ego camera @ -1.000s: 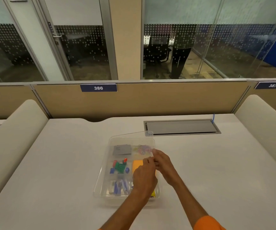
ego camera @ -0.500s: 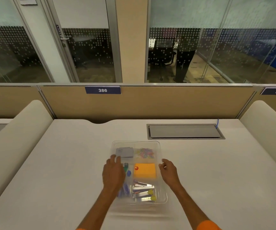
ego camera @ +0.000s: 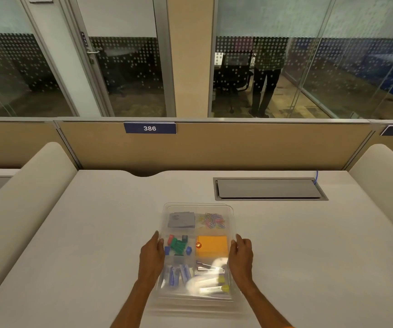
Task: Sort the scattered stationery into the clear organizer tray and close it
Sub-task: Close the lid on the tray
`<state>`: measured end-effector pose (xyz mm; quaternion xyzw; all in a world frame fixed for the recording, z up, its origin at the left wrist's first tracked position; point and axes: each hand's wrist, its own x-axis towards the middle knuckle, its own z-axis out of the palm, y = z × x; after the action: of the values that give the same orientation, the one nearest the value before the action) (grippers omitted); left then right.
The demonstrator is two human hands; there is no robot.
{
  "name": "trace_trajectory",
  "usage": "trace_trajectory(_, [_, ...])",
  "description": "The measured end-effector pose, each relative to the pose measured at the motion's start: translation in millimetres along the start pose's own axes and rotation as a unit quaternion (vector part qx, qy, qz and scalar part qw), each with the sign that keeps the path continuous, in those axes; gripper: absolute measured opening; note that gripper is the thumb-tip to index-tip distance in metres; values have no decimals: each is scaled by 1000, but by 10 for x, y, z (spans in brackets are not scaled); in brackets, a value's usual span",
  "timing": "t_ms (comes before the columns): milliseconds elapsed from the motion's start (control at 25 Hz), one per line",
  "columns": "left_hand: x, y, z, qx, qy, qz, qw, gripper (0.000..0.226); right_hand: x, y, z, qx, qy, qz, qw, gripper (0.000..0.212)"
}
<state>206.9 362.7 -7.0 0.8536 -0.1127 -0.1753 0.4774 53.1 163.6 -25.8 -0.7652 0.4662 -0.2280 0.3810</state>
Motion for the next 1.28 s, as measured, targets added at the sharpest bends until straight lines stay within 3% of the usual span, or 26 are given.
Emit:
trace_trajectory(160, [2,81,1,-27,-3,37,999,25,-16,-41,22,29,40,8,999,29])
trace_trajectory(280, [-1,86,7,2,30,54,998,36,-14,-64,-11,61,53,13,997,28])
trace_trajectory(440, [47,79,18,-3,41,29,999,40,14,-96,-29,82,64,18,994,28])
trace_trajectory(640, [152,58,-21,-19,70,9,997,34,-2,-265,58,51,52,21,997,29])
trace_trajectory(760, [162,-17,-16,-8,53,22,998,20,-11,-265,83,7,45,5,999,30])
trace_trajectory(960, [172,-61,48,-16,64,0,998,31,-21,-244,55,-24,40,-8,999,26])
trace_trajectory(1280, [119,-267,113,-5,77,-3,997,36,-35,-132,28,58,-17,72,996,25])
